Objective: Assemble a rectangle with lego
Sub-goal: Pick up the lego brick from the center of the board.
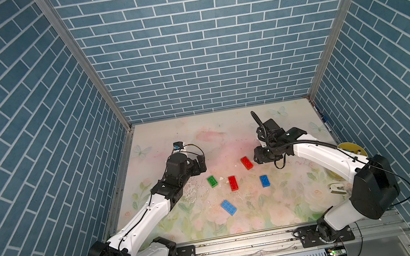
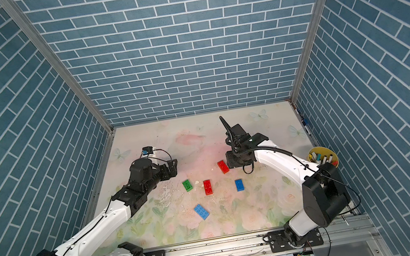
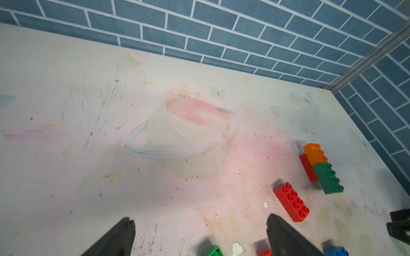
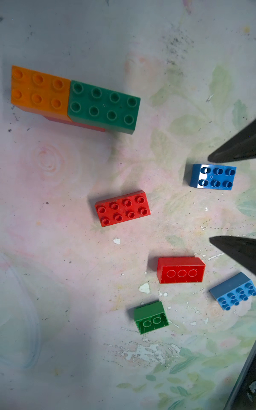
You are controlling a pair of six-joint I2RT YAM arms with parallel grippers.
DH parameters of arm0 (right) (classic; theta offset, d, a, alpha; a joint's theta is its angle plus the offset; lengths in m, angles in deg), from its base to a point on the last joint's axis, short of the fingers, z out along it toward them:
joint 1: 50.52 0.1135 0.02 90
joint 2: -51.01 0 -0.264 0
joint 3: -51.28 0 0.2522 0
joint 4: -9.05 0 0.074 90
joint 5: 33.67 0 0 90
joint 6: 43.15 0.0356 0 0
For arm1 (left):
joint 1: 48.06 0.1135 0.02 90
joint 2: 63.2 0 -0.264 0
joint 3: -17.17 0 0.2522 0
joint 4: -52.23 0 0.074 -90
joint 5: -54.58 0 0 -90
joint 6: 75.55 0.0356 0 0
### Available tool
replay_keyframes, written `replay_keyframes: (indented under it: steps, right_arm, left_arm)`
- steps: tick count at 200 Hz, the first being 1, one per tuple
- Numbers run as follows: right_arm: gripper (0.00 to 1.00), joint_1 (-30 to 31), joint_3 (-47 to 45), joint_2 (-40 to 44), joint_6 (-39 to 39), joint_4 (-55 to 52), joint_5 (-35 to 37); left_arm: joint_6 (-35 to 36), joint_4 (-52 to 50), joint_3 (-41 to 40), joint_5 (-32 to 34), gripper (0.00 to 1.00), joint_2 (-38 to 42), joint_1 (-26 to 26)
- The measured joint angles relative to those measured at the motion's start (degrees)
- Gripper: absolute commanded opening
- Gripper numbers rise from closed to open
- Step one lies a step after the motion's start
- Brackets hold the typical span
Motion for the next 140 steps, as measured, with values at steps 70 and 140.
replay_keyframes:
  steps: [70,140]
  right_arm:
    - [0.55,-5.8,-9.0,6.9,0.2,3.0,-1.3]
    - [0.55,-8.3,-14.9,10.2,0.6,5.2,-1.1]
  left_arm:
    - [-5.4,-6.6,6.5,9.8,0.99,-5.8,-12.7]
    - [-9.8,-13.5,14.0,14.9,1.0,-16.2,-22.1]
